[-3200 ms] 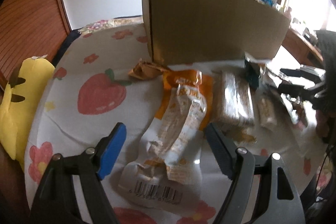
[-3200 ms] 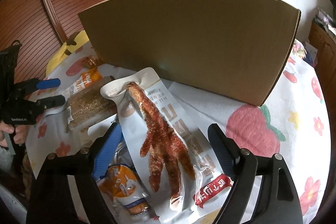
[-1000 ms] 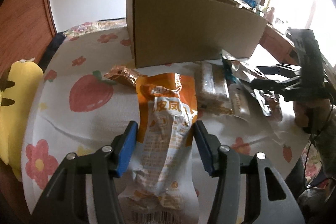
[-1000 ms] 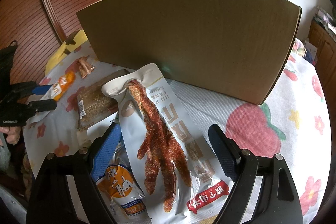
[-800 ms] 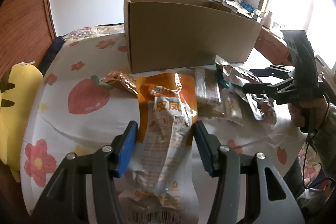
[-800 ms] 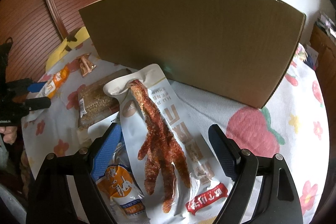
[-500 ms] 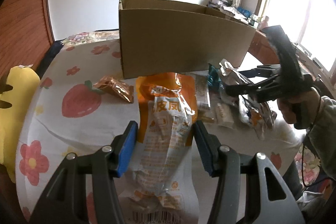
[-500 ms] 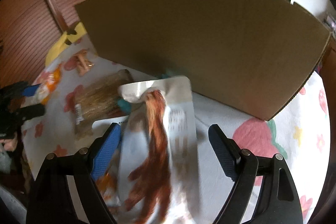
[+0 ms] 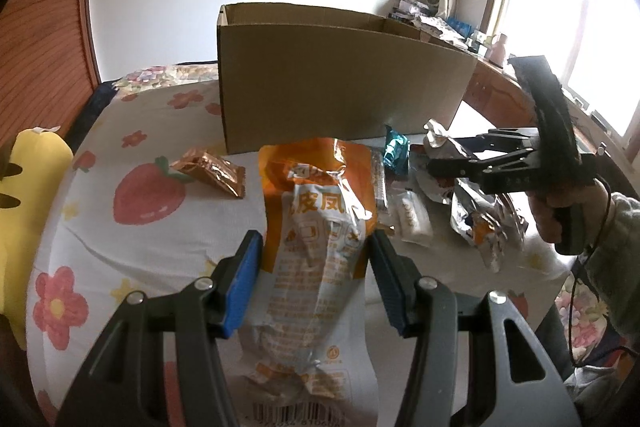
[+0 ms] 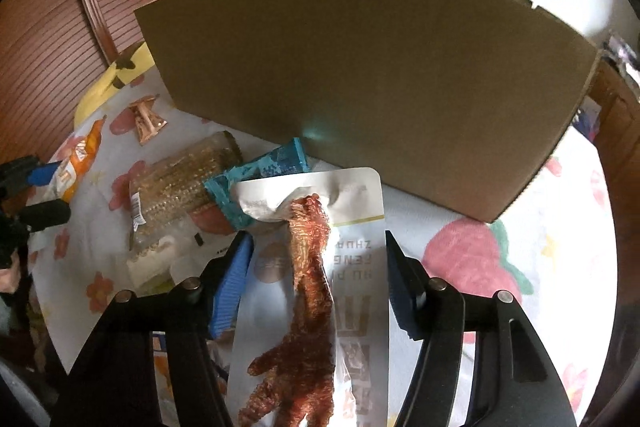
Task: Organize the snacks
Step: 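Lift both pouches and carry them over the cardboard box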
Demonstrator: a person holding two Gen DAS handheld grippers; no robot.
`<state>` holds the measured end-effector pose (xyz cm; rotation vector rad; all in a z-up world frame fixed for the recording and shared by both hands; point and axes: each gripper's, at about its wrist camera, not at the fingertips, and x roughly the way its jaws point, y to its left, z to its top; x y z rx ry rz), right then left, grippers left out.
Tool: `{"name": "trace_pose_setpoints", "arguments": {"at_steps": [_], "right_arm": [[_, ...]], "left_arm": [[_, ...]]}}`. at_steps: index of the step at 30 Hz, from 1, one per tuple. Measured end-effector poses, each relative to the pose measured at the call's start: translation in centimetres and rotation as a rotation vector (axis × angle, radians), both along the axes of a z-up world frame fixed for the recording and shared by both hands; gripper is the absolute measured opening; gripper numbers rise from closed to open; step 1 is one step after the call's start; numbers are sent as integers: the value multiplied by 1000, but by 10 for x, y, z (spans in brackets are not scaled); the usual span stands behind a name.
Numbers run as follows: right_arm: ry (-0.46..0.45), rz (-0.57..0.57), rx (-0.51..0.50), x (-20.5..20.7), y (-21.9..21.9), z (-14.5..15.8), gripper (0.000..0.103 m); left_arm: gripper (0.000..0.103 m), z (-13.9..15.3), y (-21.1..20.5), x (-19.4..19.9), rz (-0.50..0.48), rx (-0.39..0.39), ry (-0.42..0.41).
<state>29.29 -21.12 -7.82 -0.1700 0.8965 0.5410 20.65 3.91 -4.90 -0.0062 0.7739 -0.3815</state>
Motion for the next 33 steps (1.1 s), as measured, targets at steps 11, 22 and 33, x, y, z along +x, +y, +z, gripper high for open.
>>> {"name": "trace_pose_setpoints", "arguments": {"at_steps": [11, 22, 33], "right_arm": [[-146, -38, 69, -30, -19, 41, 64], [-227, -43, 115, -53, -28, 70, 63], [-306, -45, 143, -62, -36, 106, 63]], "left_arm": [[54, 11, -3, -5, 0, -14, -30], [54, 33, -9, -4, 11, -37, -83], [54, 60, -20, 3, -2, -47, -141]]}}
